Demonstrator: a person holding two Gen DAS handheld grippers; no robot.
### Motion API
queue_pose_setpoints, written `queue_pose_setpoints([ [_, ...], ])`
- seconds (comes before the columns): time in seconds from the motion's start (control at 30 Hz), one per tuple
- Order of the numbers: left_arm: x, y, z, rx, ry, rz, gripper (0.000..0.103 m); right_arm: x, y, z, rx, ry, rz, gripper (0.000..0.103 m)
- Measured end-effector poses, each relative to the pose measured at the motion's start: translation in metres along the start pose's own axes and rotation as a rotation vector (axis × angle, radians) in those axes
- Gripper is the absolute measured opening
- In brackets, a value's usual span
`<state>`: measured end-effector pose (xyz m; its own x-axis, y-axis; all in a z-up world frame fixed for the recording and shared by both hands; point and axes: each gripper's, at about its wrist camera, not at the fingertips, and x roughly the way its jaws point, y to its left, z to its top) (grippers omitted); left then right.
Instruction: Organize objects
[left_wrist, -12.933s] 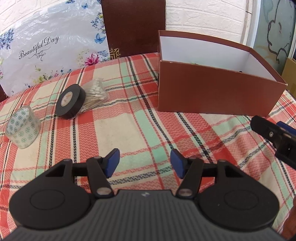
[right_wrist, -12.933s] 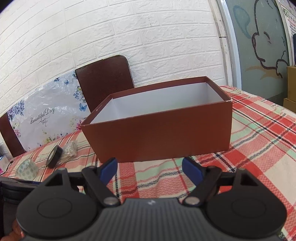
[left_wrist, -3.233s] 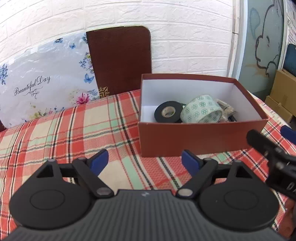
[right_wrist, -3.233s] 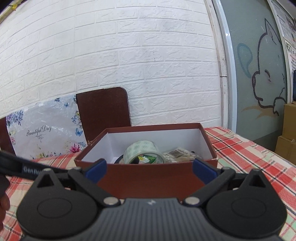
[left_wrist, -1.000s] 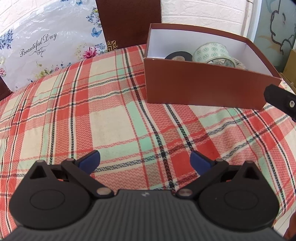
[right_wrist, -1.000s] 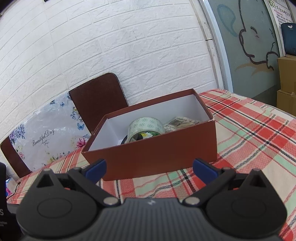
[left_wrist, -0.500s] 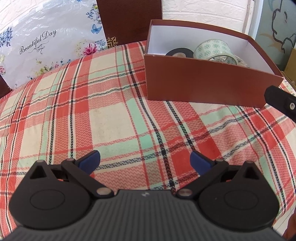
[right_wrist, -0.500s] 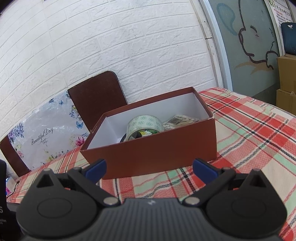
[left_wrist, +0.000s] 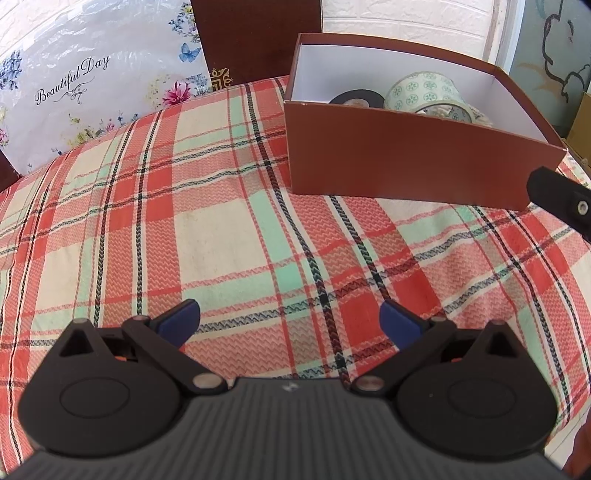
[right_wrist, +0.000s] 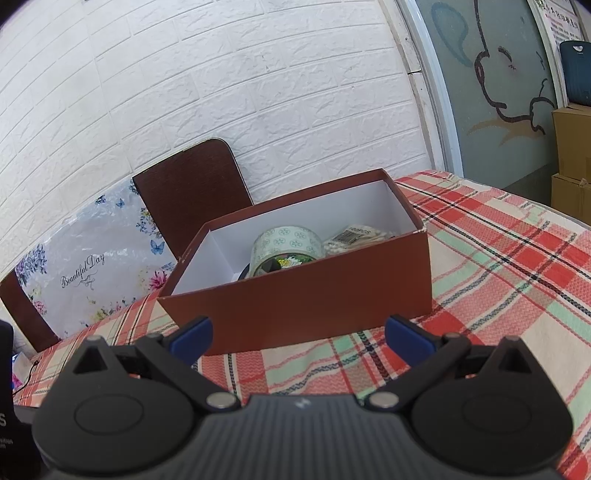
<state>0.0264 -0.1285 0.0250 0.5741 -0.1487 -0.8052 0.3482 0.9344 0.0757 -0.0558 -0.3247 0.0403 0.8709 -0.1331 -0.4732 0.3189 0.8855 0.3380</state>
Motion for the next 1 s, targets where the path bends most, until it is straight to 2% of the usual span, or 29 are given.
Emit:
queue_pose_setpoints([
  [1.0,-0.0011,-0.0016,-0.0001,-0.006,0.011,-0.033,0.103,0.0055,-0.0045,-0.0016,0.003,0.008,0.002,0.103],
])
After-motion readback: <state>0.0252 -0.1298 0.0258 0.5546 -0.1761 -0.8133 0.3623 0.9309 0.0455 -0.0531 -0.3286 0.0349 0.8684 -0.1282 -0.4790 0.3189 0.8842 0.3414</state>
